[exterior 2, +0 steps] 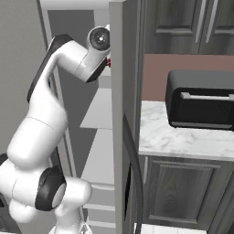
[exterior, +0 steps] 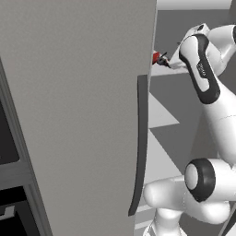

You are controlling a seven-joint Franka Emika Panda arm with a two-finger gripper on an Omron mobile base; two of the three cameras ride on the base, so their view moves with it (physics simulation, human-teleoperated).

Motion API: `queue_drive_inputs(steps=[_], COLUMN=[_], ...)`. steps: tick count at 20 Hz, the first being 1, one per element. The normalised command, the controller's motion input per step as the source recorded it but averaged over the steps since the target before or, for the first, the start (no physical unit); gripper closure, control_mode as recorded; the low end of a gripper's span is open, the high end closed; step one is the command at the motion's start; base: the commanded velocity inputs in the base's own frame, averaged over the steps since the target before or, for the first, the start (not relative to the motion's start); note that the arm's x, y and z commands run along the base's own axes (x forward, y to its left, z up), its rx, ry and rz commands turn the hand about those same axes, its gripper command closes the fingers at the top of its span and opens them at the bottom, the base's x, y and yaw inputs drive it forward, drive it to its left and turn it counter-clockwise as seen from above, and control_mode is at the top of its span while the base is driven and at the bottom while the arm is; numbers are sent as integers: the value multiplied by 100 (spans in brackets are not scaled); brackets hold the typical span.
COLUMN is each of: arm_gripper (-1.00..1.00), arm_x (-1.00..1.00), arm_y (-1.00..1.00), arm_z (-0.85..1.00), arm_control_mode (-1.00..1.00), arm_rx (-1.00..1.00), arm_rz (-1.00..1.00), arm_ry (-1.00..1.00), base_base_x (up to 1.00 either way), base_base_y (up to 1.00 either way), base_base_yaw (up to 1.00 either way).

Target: Take the mushroom and steak from the second highest rack and move them to the highest rack where the fish and kiwi are located, to maximize freezer space. Close the freezer door after rearranging.

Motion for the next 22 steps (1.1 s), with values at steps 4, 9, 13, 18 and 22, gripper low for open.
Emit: queue_drive_inputs(steps=[4,9,13,18,22], arm_gripper=[-100,-100,-100,-100,-100], arm_x=[-98,-98,-80,-83,-62], arm_y=[2,8,13,16,14], arm_z=[15,12,5,0,-9], arm_control_mode=[-100,-100,-100,-100,-100], arm_rx=[0,0,0,0,6], arm_rz=[-5,-16,-22,-21,-11], arm_ry=[3,13,21,5,0], base_base_x=[0,0,0,0,0], base_base_y=[0,0,0,0,0], base_base_yaw=[0,0,0,0,0])
